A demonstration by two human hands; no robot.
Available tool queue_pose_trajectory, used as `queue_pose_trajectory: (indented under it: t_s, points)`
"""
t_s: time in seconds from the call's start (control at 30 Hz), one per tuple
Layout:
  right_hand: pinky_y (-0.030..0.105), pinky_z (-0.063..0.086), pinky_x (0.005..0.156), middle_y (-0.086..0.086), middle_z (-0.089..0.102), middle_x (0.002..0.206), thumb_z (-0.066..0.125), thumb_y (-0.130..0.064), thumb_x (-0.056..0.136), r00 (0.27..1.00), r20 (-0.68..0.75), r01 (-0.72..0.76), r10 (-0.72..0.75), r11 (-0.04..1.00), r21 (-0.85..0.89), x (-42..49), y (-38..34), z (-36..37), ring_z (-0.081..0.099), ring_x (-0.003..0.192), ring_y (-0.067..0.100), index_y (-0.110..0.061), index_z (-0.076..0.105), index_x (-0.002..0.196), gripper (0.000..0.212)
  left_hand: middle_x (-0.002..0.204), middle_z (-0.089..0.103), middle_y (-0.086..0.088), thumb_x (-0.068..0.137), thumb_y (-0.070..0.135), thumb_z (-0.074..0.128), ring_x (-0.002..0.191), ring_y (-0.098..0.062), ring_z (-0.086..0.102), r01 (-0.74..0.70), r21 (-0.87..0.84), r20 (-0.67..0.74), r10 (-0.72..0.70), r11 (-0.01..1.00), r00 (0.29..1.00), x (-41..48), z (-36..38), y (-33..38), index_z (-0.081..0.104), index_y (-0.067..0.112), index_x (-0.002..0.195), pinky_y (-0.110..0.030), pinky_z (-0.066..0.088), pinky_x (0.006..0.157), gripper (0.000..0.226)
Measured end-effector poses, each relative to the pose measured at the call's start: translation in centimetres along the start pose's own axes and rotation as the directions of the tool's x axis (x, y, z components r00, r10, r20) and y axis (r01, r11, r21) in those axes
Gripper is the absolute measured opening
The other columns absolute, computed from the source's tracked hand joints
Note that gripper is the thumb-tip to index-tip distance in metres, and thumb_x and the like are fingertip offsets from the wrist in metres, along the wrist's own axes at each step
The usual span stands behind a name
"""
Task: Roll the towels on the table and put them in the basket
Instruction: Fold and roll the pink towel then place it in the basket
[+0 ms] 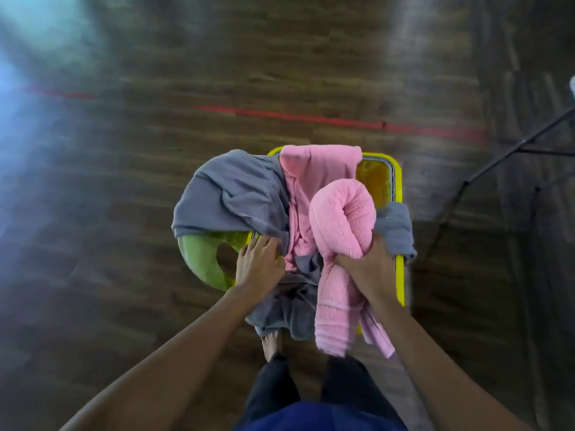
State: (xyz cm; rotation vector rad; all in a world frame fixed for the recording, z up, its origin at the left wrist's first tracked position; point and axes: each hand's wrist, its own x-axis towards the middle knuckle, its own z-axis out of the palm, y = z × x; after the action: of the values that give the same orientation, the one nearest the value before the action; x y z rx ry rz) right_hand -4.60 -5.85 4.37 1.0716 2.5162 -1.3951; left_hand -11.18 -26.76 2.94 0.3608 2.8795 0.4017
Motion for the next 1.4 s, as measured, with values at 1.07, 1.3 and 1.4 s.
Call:
queue_pose_trajectory:
  t_s: [1.07, 1.3, 1.4]
  points:
    - [0.047, 0.038, 0.088, 0.002, 0.049, 0.128, 0.081, -0.050, 0.057, 0.779, 0.573, 0.592, -0.256, 0.601, -0.537, 14.3, 5.7, 10.0, 0.050, 0.113, 0.033, -0.034, 0.032, 0.146, 0.103, 0.158, 0.022, -0.010, 0.078, 0.001, 0.051, 0.148, -0.029, 0.011, -0.208, 0.105, -0.095, 0.218, 0.972, 0.971, 6.5, 10.4, -9.2, 0.031, 0.006, 0.148, -0.054, 0.014, 0.117, 0.073]
    - [0.045, 0.039, 0.091, 0.003, 0.050, 0.126, 0.080, -0.034, 0.058, 0.736, 0.632, 0.652, -0.241, 0.503, -0.567, 13.9, 8.8, 12.7, 0.050, 0.108, 0.033, -0.029, 0.032, 0.145, 0.100, 0.159, 0.022, -0.011, 0.082, 0.000, 0.048, 0.148, -0.030, 0.010, -0.202, 0.094, -0.103, 0.211, 0.975, 0.972, 6.7, 10.9, -9.2, 0.030, 0.005, 0.149, -0.056, 0.014, 0.117, 0.069]
    - [0.047, 0.040, 0.096, 0.003, 0.048, 0.128, 0.078, -0.027, 0.061, 0.732, 0.659, 0.635, -0.174, 0.525, -0.567, 14.9, 9.9, 13.9, 0.047, 0.110, 0.034, -0.028, 0.029, 0.146, 0.098, 0.160, 0.019, -0.010, 0.082, 0.003, 0.048, 0.149, -0.029, 0.008, -0.192, 0.115, -0.095, 0.204, 0.975, 0.974, 6.6, 11.1, -9.3, 0.026, 0.006, 0.150, -0.055, 0.014, 0.117, 0.071]
